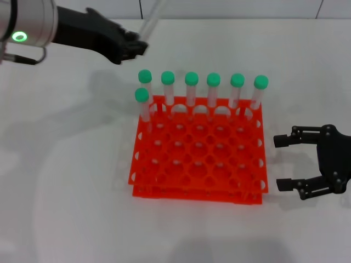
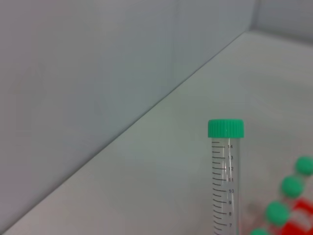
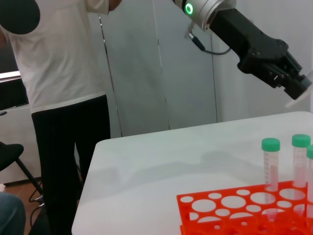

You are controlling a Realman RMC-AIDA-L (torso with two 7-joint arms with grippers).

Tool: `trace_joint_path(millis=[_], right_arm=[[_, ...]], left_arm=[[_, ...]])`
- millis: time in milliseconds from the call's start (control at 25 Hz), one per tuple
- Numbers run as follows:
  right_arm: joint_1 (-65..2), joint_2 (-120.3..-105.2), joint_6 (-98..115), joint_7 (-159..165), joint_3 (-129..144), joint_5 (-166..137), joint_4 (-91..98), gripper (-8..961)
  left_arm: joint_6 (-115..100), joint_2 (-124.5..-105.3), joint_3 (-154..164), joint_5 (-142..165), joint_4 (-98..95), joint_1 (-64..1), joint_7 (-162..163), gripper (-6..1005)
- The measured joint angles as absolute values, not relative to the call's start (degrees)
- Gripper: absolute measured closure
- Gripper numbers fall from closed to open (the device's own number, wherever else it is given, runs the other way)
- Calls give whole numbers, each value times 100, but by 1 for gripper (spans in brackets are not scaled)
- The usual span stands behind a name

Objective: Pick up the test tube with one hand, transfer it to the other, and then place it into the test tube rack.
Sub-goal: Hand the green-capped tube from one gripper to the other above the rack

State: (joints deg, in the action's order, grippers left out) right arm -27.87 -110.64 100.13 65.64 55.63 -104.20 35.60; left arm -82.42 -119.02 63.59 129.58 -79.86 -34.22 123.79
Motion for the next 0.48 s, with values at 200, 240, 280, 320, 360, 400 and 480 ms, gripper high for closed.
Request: trace_joint_path(millis=[200,240,280,320,360,400,480], right_arm=[[-2785,-11069,10010,6530,5563,-10396,3559,96],[-2785,-11071,10006,6526,5563,-10381,3559,96],[-2785,-11071,10000,6522,5557,-10361,3559,96],[-2786,-11073,9993,6521,5541,-10340,3559,97],[-2787,-11074,9990,6521,5530,-10330,3559,97],[-2791,-11078,9989,6521,5500,-10325,3559,97],[-2798,-11082,9995,6520,5443,-10321,3559,97]], left_arm=[[-8236,-11888,6179,11849,-7414,-3292,11210,810],[-8250,-11868,6168,11616,-7247,-3271,10943,810],[-8269,-11822,6166,11401,-7005,-3269,10696,810],[-8310,-11754,6161,11183,-6677,-3303,10421,810],[-8352,-11700,6159,11053,-6426,-3327,10211,810],[-8411,-11640,6155,10938,-6111,-3377,9965,810],[-8597,-11541,6093,10781,-5479,-3479,9372,810]])
